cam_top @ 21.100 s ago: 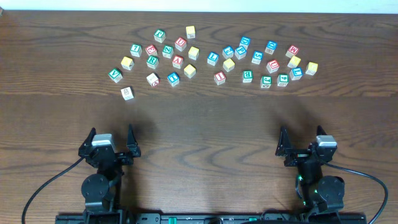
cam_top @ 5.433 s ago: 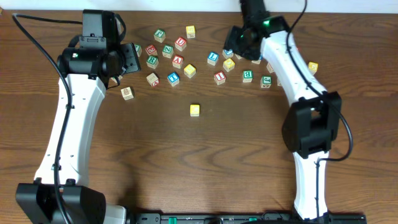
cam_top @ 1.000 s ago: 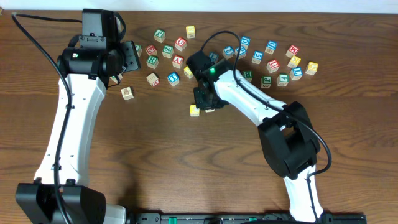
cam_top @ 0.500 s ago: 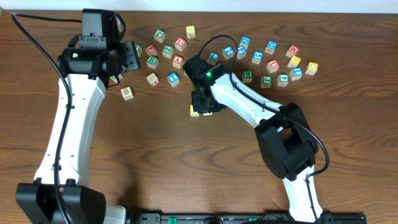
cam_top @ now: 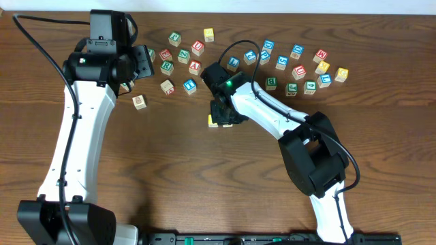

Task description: Spell out CORL

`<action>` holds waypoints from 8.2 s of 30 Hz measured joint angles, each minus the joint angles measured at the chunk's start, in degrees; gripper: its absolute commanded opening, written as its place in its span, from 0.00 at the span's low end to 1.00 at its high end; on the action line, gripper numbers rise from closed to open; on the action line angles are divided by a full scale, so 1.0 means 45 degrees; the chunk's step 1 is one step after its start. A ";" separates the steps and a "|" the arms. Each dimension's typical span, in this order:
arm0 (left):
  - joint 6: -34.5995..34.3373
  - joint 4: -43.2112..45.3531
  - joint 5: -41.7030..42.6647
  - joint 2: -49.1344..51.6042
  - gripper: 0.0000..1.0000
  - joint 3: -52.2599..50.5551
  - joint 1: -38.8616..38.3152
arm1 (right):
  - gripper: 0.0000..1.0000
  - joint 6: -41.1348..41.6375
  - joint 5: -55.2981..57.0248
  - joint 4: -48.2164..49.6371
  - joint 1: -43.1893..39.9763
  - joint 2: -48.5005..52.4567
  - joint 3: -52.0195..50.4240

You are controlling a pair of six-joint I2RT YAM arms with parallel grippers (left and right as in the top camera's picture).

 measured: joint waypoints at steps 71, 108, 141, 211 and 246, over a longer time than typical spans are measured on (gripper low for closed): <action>0.0005 0.0588 -0.0005 0.0000 0.58 -0.0005 -0.0039 | 0.52 -0.1923 -0.0262 -0.3997 -0.5693 -0.1409 0.5129; 0.1676 0.1030 0.0005 0.8189 0.65 0.4726 -0.0967 | 0.64 -0.2652 -0.0427 -0.6071 -0.5693 -0.1409 0.5163; 0.1719 0.2351 -0.0447 0.9607 0.57 0.4721 -0.0962 | 0.65 -0.2657 -0.0427 -0.6280 -0.5693 -0.1409 0.5163; -0.0996 -0.2118 0.0044 0.6382 0.34 0.4614 -0.7057 | 0.70 -0.2657 0.0049 -0.4838 -0.9005 -0.1409 0.5168; -0.3541 0.1044 0.0204 0.7106 0.48 0.1010 -0.7990 | 0.70 -0.2710 0.0063 -0.5168 -0.9131 -0.1409 0.5168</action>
